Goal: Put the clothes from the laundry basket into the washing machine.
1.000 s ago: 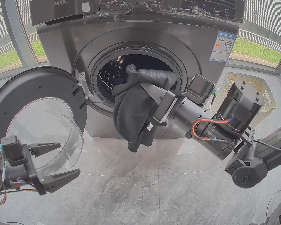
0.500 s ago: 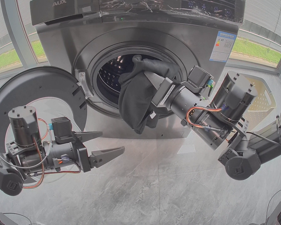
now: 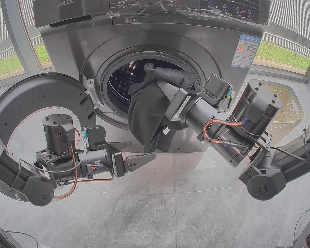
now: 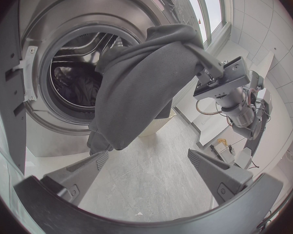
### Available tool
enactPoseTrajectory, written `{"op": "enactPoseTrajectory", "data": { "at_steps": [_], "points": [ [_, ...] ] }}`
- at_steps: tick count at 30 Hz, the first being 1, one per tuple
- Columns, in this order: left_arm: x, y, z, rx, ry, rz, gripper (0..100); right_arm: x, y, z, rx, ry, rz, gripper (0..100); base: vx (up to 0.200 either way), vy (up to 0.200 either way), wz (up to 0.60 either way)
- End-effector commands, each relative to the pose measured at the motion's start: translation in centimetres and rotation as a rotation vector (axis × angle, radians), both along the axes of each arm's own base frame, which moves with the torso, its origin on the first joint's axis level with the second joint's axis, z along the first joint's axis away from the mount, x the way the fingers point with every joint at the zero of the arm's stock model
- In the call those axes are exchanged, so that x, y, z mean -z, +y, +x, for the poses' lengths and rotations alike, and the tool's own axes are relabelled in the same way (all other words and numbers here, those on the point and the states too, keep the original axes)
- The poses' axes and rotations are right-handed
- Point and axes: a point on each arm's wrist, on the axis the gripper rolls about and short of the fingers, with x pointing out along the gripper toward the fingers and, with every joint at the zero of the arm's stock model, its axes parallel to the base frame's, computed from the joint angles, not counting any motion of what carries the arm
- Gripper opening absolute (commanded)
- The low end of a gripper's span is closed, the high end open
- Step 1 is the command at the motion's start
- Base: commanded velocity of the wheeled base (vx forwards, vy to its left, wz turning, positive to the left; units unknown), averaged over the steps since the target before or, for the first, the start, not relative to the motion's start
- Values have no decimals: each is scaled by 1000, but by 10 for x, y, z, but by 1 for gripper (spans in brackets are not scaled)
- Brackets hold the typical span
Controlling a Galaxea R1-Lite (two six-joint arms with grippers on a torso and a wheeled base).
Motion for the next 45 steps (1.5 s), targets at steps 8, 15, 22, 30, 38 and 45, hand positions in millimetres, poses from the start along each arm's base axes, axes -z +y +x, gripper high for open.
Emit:
{"op": "enactPoseTrajectory", "data": {
  "at_steps": [8,15,22,30,38,45],
  "points": [
    [24,-18,32,-13,12,4,100,-1,1,-2,-6,-6,6,0,0,0,0],
    [23,-26,48,-43,-38,-29,100,0,1,-2,-5,-7,5,0,0,0,0],
    [15,-33,44,-33,-37,-69,100,0,2,-1,-5,-8,6,0,0,0,0],
    [14,-39,44,-56,-62,-80,0,2,3,0,-4,-6,4,0,0,0,0],
    [5,-40,35,-87,-110,-108,0,5,3,1,-2,1,-4,0,0,0,0],
    [-14,-40,-4,-28,-133,-132,0,15,1,5,10,22,-34,0,0,0,0]
  ]
}}
